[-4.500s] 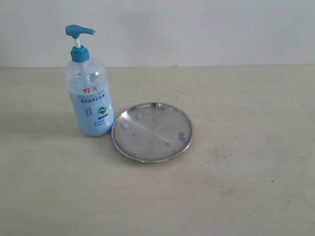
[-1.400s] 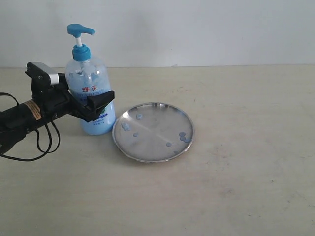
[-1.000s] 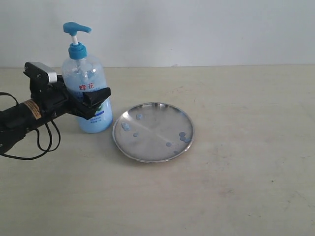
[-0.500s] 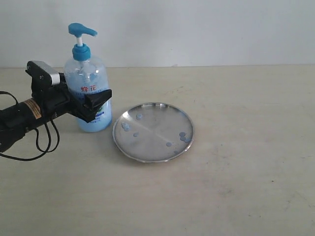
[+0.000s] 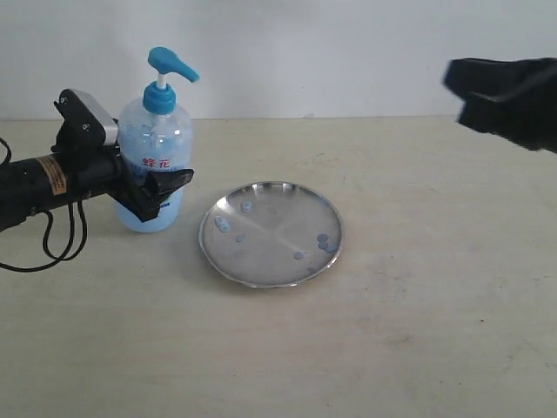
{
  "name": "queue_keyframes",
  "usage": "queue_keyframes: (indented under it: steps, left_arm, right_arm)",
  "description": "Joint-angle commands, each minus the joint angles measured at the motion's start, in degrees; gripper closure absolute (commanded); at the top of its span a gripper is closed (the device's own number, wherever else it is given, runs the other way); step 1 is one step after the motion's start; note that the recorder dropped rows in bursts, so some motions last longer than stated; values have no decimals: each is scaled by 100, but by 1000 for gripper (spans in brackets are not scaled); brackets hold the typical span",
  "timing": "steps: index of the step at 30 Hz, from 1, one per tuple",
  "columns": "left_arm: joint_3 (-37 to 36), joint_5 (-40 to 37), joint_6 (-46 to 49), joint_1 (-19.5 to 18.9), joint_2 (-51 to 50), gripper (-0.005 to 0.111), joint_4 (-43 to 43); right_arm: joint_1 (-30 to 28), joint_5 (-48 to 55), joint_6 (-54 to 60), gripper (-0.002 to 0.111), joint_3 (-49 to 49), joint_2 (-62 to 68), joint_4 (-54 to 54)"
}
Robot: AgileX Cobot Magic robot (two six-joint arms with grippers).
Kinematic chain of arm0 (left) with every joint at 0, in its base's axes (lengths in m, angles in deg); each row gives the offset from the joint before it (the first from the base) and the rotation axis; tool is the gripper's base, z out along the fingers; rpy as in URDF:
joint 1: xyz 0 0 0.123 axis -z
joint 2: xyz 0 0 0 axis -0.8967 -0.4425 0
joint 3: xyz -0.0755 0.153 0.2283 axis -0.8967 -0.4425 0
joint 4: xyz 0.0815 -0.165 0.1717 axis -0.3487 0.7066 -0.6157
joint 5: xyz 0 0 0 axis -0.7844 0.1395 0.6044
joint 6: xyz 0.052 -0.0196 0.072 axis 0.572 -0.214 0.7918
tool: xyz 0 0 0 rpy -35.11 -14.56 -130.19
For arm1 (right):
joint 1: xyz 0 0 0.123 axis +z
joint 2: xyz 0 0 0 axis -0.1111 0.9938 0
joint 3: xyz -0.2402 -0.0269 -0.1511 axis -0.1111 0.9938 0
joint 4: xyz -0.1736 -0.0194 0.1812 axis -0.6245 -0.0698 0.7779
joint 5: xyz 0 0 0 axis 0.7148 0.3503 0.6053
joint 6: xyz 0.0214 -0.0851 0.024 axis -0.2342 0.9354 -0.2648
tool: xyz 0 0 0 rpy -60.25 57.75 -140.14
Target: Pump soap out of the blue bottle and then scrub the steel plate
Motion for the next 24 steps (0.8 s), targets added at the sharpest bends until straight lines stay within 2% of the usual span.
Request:
queue_keyframes:
  steps: [1, 4, 7, 9, 12, 14, 18, 24]
  left_arm:
    - [14, 28, 190, 2, 69, 102, -46]
    - [14, 27, 201, 2, 69, 102, -56]
    - [14, 27, 399, 2, 69, 102, -56]
    - [14, 27, 519, 39, 69, 102, -56]
    - [14, 4, 519, 159, 69, 102, -36]
    - [14, -76, 519, 251, 69, 102, -36]
    - [14, -98, 519, 276, 69, 102, 24]
    - [14, -108, 519, 276, 69, 102, 25]
  right_arm:
    - [8, -732, -1624, 108, -1427, 1349, -2308]
    - [14, -1202, -1597, 108, -2149, 1832, -2168]
    - [266, -1408, -1597, 108, -2716, 2080, -1976]
    - [769, -1293, -1584, 108, -3252, 2297, -1976]
    - [1753, -197, -1204, 108, -4049, 2838, -1988]
    - [2144, 206, -1108, 108, -4400, 3217, -1988]
    - [2404, 391, -1108, 108, -4805, 3836, -1889]
    - [2404, 701, -1088, 108, -4979, 4008, -1821]
